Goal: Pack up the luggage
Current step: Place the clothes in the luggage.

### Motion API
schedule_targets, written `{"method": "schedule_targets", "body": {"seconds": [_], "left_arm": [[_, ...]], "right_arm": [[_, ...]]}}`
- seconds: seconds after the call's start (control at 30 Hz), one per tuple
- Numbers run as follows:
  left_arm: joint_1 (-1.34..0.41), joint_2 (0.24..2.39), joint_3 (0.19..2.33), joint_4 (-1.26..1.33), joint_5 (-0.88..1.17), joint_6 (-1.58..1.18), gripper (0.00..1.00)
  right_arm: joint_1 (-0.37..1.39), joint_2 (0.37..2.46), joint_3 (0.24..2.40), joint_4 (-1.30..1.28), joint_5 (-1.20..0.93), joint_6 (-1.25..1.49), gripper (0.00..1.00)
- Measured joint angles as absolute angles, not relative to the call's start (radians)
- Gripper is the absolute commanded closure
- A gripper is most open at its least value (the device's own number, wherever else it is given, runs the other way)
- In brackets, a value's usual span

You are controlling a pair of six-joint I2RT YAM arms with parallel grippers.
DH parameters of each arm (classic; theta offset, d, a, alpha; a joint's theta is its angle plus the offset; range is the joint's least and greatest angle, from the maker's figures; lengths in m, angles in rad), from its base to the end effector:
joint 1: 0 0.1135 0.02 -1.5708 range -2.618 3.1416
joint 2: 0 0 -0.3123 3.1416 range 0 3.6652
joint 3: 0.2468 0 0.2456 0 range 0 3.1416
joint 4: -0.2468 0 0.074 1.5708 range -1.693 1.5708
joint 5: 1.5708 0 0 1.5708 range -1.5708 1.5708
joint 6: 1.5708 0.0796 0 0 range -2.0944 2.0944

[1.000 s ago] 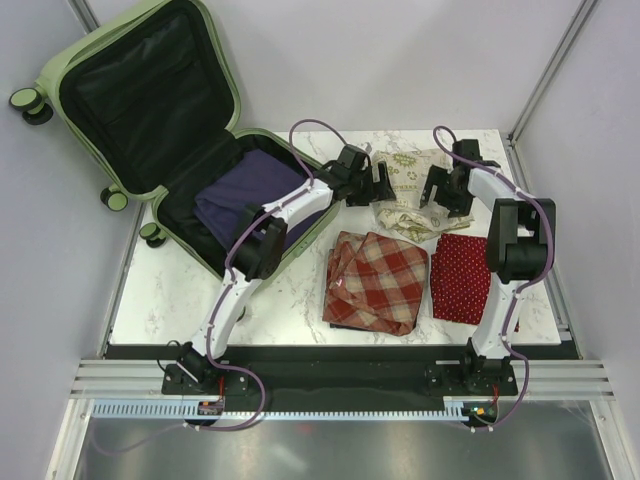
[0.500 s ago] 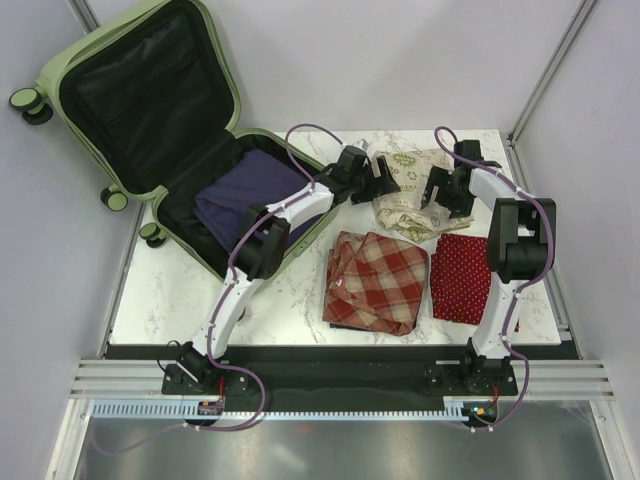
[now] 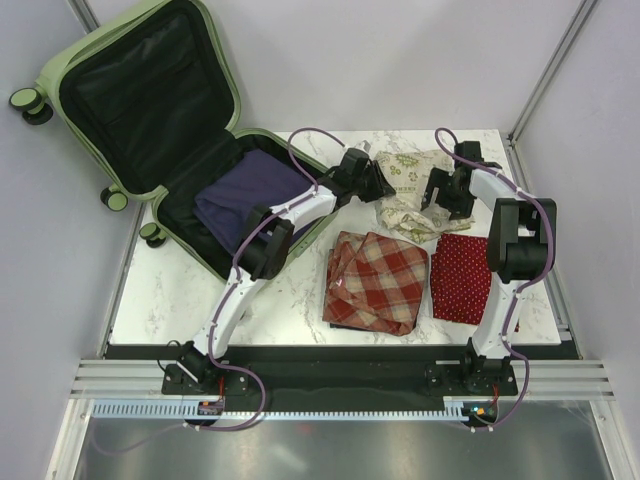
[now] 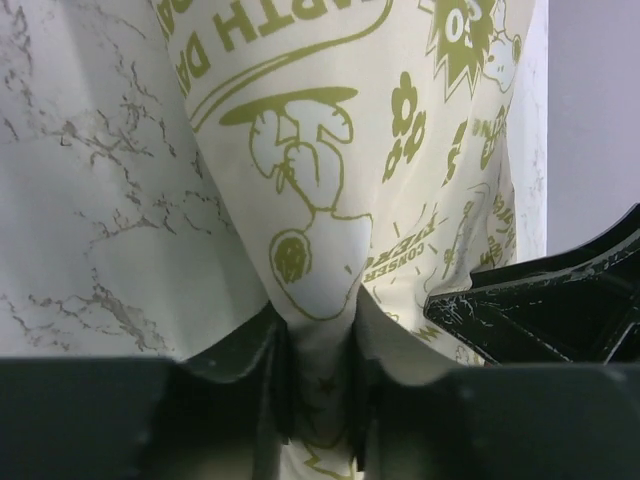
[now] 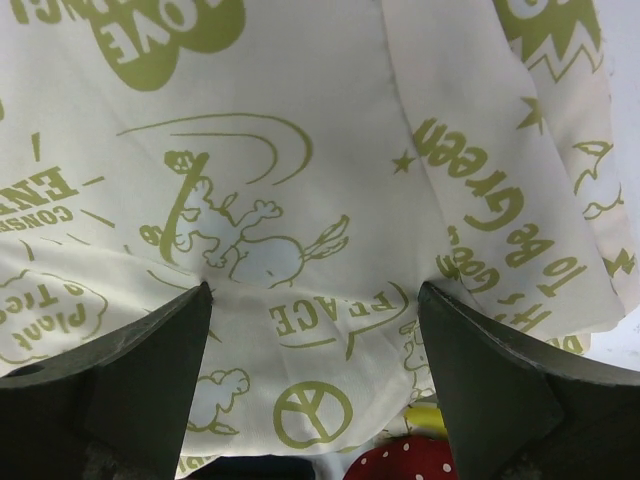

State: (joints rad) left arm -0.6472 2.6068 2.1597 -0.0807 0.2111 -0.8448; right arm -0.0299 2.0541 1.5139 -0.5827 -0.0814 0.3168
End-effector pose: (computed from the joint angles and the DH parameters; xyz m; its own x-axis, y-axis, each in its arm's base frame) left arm 0.5169 -0.4116 0.1473 -0.8156 -0.3001 -0.4946 0.1868 0.6725 -0.7161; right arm 0.4666 -0.0075 0.1808 -0.8578 0.3363 -0.3887 0.2756 0.9393 0.2046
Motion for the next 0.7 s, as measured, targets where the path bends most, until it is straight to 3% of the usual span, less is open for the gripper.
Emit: {"method": "schedule_targets", "body": {"seconds": [0.03,0.07,0.3,0.7], "left_arm": [[-0.647,2.607,2.16,-0.081,0.212,-0.846,0.81],[-0.647,2.607,2.16,-0.08,0.213,-0.847,0.98],[-0.647,2.606,2.16,-0.076,0.237,-0.84,0.98],[-0.64,2.547,2.16,-0.133,0.238,-0.757,0.98]], "right_arm": [[-0.03,2.054,1.513,-0.582,-0.081,0.317,0.09],[-0.03,2.053,1.512,-0.582,-0.082,0.317,0.09],[-0.029,2.037,1.493,-0.583,-0.086,0.318,0.02],[-0.025,1.997,1.515,-0.613,-0.099,0.319,0.02]]}}
